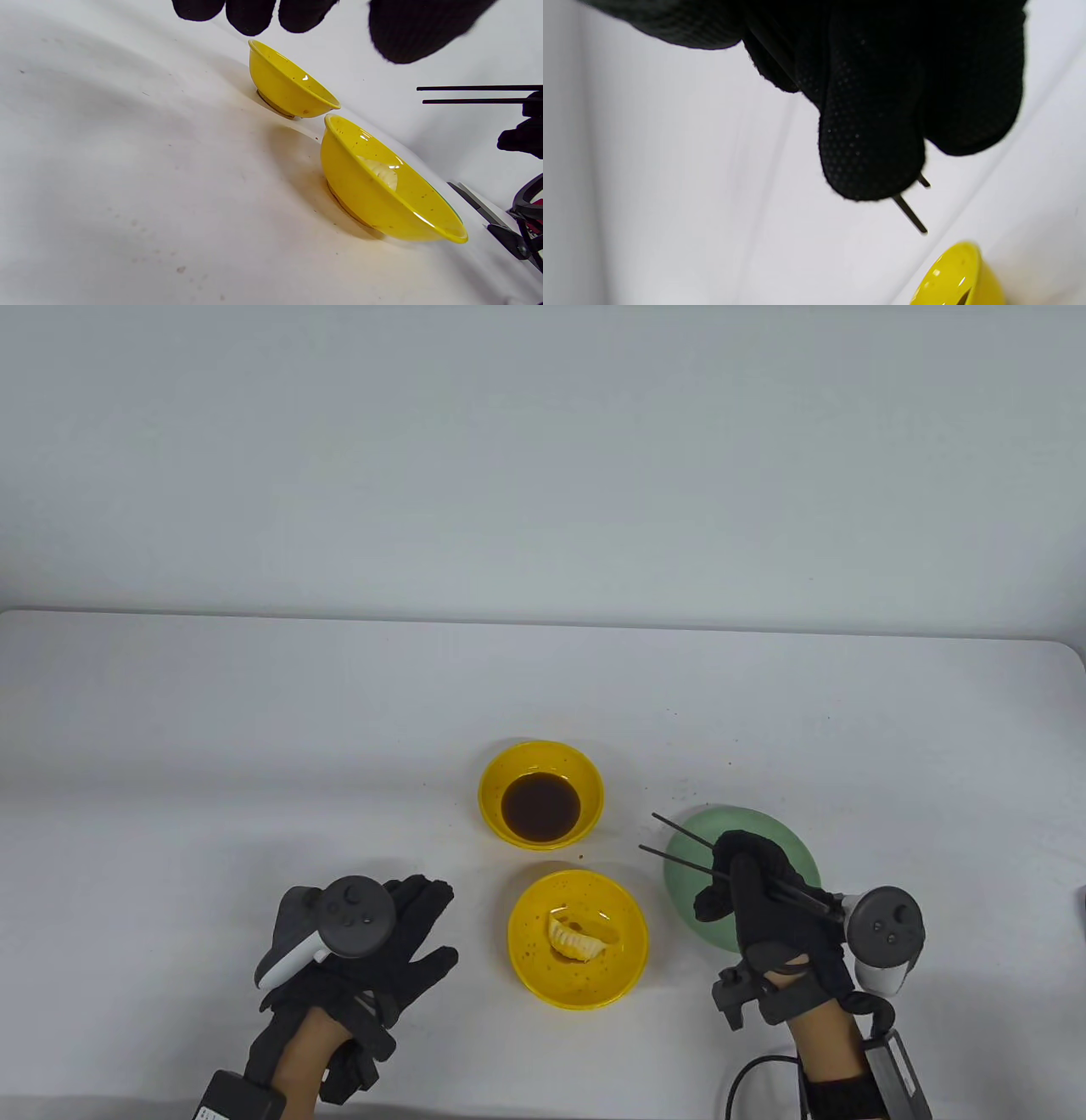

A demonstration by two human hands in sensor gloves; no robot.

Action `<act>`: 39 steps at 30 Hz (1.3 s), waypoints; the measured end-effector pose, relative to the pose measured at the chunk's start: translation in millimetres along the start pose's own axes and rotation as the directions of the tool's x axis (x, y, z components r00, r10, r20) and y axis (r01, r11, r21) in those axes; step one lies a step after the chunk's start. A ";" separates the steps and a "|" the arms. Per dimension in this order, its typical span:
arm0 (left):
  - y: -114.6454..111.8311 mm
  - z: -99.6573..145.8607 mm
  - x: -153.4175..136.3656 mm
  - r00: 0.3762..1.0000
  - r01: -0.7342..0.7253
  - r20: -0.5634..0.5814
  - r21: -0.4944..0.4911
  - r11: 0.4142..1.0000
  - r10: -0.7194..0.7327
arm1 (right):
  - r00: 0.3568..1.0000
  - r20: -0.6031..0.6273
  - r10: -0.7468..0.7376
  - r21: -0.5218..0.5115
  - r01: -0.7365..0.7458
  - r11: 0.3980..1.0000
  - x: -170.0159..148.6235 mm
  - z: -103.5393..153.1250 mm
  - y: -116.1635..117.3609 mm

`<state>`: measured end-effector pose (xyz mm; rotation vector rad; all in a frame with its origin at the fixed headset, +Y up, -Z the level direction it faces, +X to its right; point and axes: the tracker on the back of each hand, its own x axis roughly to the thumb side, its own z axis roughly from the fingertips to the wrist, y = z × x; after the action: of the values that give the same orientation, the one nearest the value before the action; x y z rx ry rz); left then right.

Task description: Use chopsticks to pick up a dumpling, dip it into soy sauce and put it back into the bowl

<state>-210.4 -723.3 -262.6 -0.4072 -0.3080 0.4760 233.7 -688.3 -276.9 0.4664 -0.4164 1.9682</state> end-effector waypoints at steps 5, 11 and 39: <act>-2.5 -1.2 2.2 1.000 0.017 0.005 -0.009 1.000 -0.017 | 0.664 0.218 0.715 0.126 -0.746 0.654 -1.1 -7.5 24.5; -4.7 -2.0 1.9 1.000 0.020 0.002 -0.021 1.000 -0.020 | 0.350 0.246 0.904 0.303 -0.914 0.271 -43.2 -11.9 55.2; -6.3 -2.5 5.1 0.999 0.023 0.032 -0.036 0.999 -0.021 | 0.210 0.299 0.931 0.496 -0.868 0.036 -52.4 -0.4 68.6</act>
<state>-202.8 -726.7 -261.0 -0.4319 -0.3519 0.4561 192.5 -757.0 -308.9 0.5073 0.0938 3.4930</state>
